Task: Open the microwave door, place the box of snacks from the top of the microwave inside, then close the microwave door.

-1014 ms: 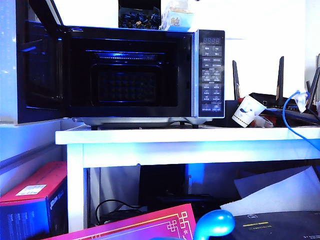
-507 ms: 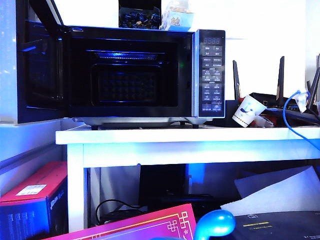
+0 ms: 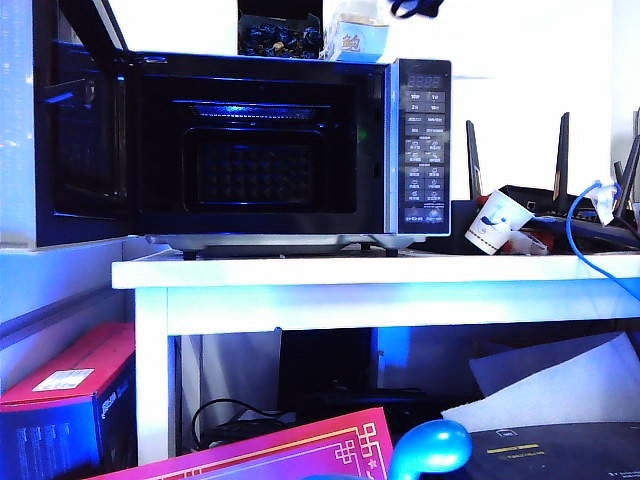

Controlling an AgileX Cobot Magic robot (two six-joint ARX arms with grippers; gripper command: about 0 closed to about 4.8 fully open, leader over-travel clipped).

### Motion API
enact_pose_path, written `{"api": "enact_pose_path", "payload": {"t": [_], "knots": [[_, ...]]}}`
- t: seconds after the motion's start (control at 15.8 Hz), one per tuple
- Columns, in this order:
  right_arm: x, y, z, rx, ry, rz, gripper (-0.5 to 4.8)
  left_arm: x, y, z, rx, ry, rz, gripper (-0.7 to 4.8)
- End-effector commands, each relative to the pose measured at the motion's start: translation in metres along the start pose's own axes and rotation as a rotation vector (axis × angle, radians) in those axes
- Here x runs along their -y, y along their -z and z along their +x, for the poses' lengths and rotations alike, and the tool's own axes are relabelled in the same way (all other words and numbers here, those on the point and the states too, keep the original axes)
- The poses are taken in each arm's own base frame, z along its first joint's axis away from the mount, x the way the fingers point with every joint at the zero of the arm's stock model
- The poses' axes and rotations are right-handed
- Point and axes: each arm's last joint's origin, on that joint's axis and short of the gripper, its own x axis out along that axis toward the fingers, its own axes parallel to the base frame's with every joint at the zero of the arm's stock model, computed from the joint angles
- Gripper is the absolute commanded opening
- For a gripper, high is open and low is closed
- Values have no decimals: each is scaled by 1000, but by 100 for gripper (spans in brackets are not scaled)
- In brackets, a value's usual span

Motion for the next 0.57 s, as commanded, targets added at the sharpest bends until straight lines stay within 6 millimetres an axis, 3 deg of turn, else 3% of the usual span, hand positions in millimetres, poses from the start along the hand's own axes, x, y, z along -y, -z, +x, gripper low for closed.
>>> {"api": "enact_pose_path", "payload": {"t": [0.06,0.57], "knots": [[-7,-8,11,18,28,-12,479,0,0,-3,-6,2,0,-6],[-6,18,30,-71,73,-29,479,1,0,-3,-12,4,0,-7]]}}
